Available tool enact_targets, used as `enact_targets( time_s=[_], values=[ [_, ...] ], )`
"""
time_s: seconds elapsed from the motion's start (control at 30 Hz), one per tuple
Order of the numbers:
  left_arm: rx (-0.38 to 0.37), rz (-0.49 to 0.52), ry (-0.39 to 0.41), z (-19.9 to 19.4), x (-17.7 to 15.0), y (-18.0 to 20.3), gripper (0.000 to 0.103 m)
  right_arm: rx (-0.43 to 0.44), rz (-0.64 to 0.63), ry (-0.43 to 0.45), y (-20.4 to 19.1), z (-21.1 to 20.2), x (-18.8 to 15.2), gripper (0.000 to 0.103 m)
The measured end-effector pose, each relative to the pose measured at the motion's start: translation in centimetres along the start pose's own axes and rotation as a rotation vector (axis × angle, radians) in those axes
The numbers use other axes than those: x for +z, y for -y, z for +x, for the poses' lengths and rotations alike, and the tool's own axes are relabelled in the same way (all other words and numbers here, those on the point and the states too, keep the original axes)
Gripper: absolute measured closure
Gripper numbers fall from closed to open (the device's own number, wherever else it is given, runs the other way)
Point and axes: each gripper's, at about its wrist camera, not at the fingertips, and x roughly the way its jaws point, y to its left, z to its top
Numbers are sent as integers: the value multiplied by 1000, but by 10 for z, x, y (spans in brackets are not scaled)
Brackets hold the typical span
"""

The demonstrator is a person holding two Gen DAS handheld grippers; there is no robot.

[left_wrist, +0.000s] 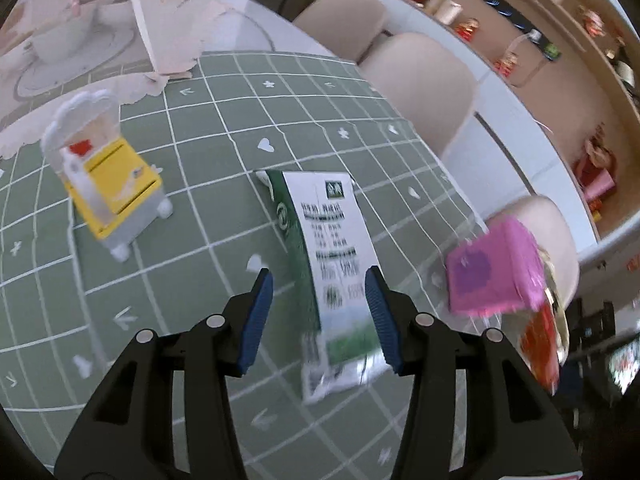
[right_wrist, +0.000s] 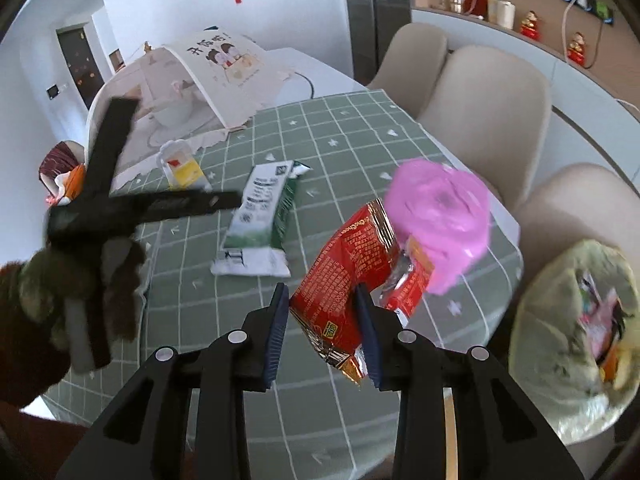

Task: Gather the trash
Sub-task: 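Grasp the red snack bag with the right gripper while the left grasps the green milk carton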

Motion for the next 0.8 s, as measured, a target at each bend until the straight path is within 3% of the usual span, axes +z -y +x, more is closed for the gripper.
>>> enact_targets(
  time_s=[0.1, 0.27, 0.53, 0.6, 0.8],
  values=[
    [0, -31, -11, 12, 5, 4, 57, 0, 24, -5, 4, -1, -9, 70],
    [51, 28, -31, 31, 10, 19, 56, -10, 28, -22, 8, 3, -17, 70],
    [4, -31, -82, 41, 13, 17, 54, -8, 54, -33, 13, 7, -21, 70],
    [-9, -26, -86, 38, 14, 19, 69, -6, 54, -32, 12, 8, -21, 70],
    [-21, 87, -22, 9, 13, 35, 73, -6, 32, -23, 7, 7, -18, 70]
  ],
)
